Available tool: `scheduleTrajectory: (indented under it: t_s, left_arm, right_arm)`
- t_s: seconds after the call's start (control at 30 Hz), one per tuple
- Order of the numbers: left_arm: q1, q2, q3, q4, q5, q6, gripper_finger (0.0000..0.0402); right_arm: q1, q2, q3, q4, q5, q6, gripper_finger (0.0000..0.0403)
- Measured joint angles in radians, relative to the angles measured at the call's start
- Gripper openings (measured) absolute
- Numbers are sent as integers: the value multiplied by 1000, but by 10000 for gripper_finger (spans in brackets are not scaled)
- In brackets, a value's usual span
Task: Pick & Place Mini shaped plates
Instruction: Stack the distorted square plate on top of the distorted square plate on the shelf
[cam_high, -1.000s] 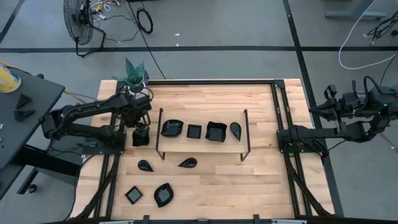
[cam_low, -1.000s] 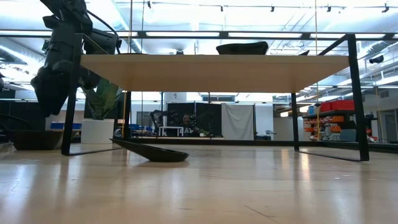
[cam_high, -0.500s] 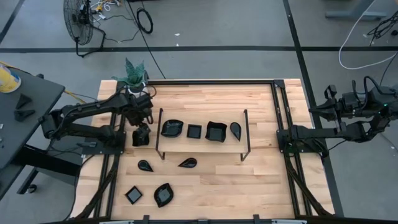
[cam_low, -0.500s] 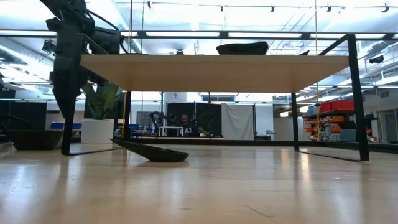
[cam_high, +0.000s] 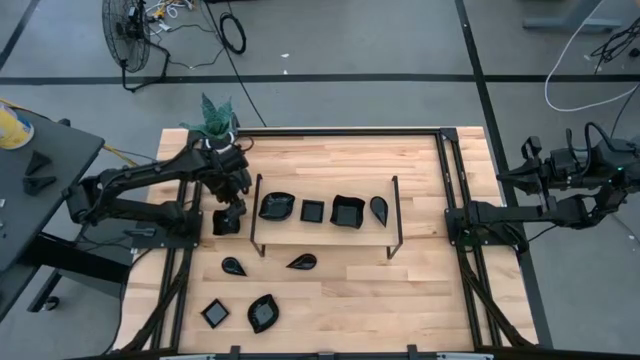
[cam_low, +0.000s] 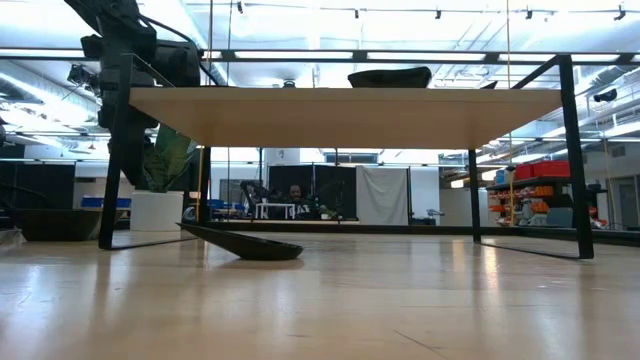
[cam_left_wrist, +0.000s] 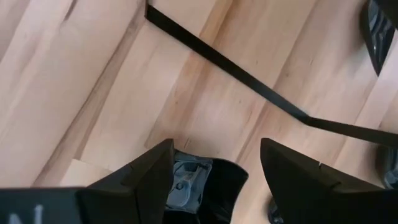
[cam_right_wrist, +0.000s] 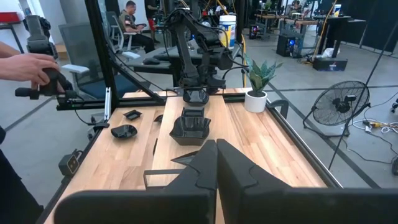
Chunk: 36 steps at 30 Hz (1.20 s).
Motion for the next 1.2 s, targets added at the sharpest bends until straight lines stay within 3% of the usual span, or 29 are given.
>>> scheduleTrajectory:
  t_s: [0.27, 0.47, 0.6, 0.8, 1.0, 1.2]
  left_arm:
    - [33, -7, 15, 8, 18, -71, 243]
    - [60, -37, 112, -118, 3, -20, 243]
    - [63, -41, 191, -254, -99, 135, 243]
    - [61, -41, 236, -337, -268, 497, 243]
    - [24, -39, 185, -351, -255, 764, 243]
    - [-20, -39, 94, -330, -207, 817, 243]
  right_arm:
    - [0, 0, 0, 0, 0, 0, 6]
    - [0, 0, 0, 0, 0, 0, 6]
    - [0, 0, 0, 0, 0, 0, 6]
    - [0, 0, 0, 0, 0, 0, 6]
    - [0, 0, 0, 0, 0, 0, 6]
    - [0, 0, 0, 0, 0, 0, 6]
